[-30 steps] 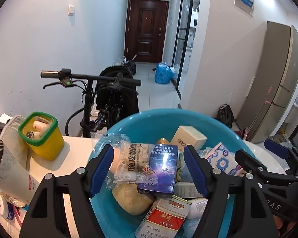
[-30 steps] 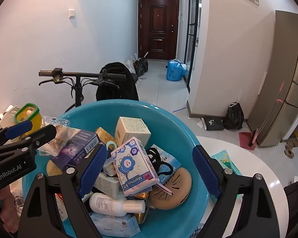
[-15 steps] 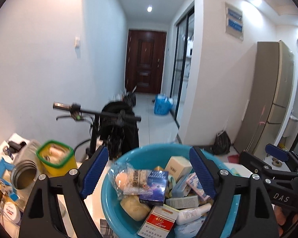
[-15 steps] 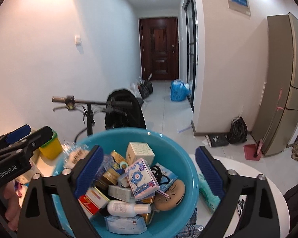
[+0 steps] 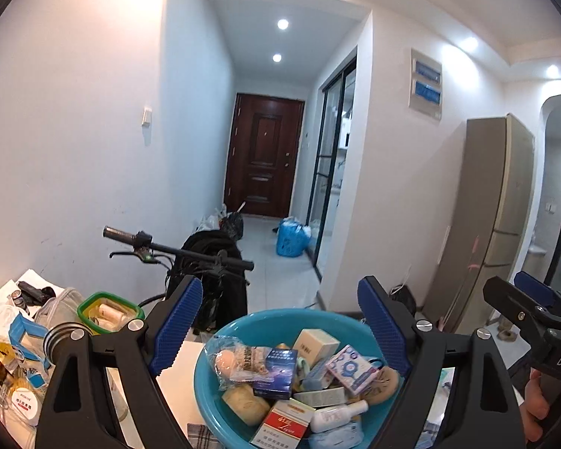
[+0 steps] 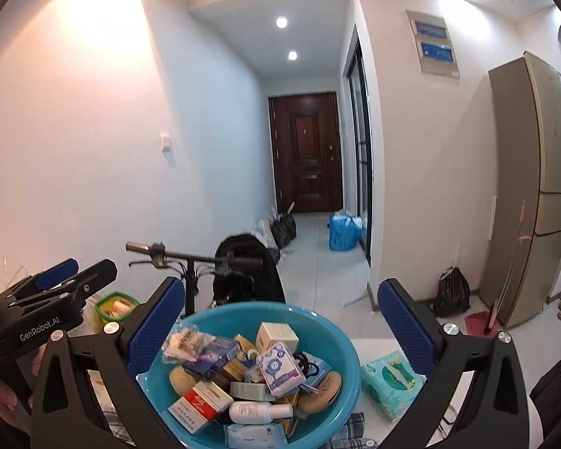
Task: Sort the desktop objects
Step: 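Open both tools over the basin and raise them away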
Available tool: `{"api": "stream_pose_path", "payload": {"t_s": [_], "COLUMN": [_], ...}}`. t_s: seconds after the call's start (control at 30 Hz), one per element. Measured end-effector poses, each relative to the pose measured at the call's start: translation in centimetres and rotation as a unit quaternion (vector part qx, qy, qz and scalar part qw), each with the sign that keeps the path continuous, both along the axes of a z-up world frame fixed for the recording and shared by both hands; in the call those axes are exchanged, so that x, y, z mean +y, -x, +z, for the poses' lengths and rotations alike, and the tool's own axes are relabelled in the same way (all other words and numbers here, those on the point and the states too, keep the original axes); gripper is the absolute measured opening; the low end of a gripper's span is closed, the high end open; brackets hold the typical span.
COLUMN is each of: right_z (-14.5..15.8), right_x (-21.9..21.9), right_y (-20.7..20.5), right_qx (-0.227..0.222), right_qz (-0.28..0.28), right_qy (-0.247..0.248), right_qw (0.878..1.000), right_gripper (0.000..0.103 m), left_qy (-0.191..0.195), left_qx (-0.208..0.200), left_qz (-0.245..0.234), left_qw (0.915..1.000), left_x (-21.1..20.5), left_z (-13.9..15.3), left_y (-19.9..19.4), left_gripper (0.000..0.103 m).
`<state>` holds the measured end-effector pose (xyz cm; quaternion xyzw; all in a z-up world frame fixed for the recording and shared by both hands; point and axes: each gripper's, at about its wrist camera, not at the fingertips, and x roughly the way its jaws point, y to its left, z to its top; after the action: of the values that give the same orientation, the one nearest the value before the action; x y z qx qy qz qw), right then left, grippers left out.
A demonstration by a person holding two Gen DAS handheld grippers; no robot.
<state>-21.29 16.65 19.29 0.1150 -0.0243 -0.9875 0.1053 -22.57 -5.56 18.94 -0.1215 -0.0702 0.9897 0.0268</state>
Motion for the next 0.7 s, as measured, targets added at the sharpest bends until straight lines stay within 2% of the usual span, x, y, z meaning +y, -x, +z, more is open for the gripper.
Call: {"api": "stream_pose_path", "payload": {"t_s": [0.17, 0.27, 0.5, 0.7], "right_z": [1.2, 1.9, 3.0, 3.7], "right_x": [0.6, 0.9, 1.2, 1.4], "right_y": [-2.4, -3.8, -7.5, -10.8], "right_qx": [0.033, 0.054, 0.105, 0.153], "right_qz": [0.006, 0.009, 0.017, 0.008], "right_qy": [0.014, 0.021, 0.028, 0.035], "right_qw": [0.999, 0.998, 0.994, 0.988], "right_gripper": [0.103, 0.103, 0.103, 0.103], "left_qy": [-0.004, -0.006, 0.017, -0.014], "left_qx": [0.044, 0.08, 0.152, 0.156], "left_qz": [-0.008, -0.013, -0.005, -0.001], "left_qw": [0.999, 0.9967, 0.9882, 0.9876], "left_x": [0.1, 0.2, 0.9, -0.4], "left_z": [1.6, 2.5, 4.2, 5.1], "left_y": [-3.4, -5.7, -10.9, -13.3], "left_gripper": [0.09, 0.103, 0.103, 0.103]}}
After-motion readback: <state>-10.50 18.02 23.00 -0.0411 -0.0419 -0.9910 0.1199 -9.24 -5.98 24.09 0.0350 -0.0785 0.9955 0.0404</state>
